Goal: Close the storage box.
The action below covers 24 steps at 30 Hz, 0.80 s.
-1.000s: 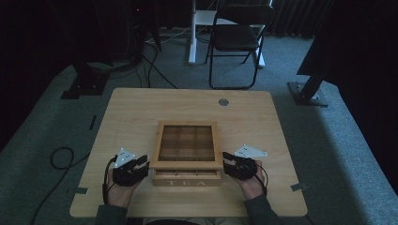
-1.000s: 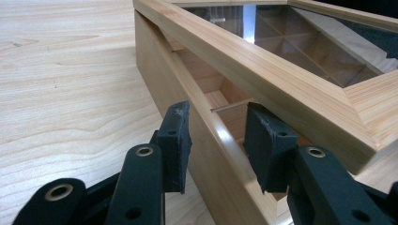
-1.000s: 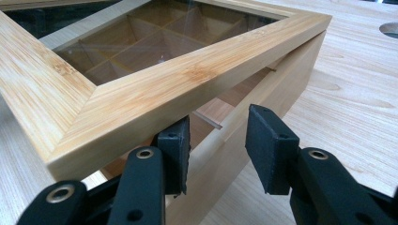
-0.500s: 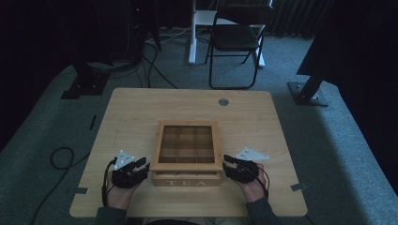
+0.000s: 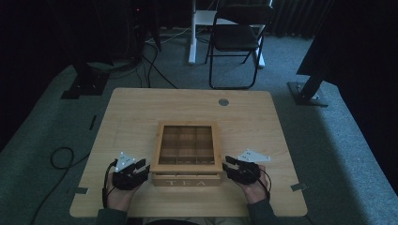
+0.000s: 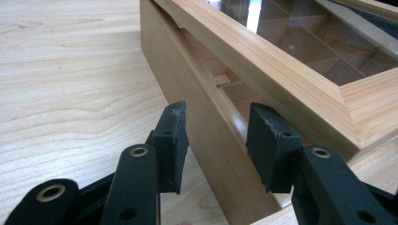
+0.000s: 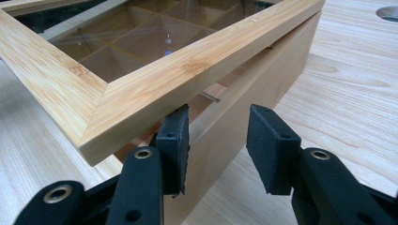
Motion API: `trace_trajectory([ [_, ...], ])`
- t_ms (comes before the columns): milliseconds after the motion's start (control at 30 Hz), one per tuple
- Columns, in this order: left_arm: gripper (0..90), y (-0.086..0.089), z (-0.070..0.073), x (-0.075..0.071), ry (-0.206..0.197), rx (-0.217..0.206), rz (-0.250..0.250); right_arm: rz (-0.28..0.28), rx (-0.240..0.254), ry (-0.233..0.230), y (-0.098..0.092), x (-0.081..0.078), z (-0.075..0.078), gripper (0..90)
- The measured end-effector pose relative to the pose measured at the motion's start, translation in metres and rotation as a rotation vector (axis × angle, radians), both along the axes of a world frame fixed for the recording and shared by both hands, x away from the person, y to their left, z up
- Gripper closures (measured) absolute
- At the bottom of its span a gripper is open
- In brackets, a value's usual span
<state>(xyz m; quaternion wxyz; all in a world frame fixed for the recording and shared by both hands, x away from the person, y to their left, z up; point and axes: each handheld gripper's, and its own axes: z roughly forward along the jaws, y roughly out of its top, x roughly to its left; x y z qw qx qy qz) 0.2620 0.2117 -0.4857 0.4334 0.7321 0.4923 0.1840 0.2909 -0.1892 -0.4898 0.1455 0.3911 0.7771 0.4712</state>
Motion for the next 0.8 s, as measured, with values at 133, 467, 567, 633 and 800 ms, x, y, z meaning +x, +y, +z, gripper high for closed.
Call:
trace_trajectory([
  [133, 58.1, 0.001, -0.001, -0.001, 0.002, 0.000, 0.005, -0.002, -0.003, 0.005, 0.000, -0.001, -0.002, 58.8],
  [467, 58.1, 0.001, -0.003, -0.003, 0.006, 0.007, 0.011, -0.002, 0.000, 0.012, -0.001, -0.003, -0.005, 58.8],
  [567, 58.1, 0.001, -0.005, -0.004, 0.005, 0.021, 0.015, -0.002, -0.011, 0.015, -0.001, -0.003, -0.006, 58.8],
  [633, 58.0, 0.002, -0.006, -0.005, 0.006, 0.027, 0.019, -0.003, -0.026, 0.015, -0.001, -0.004, -0.007, 58.8],
  [800, 54.8, 0.007, -0.005, -0.005, 0.000, -0.005, 0.022, -0.011, -0.095, 0.031, 0.001, -0.003, -0.011, 58.9],
])
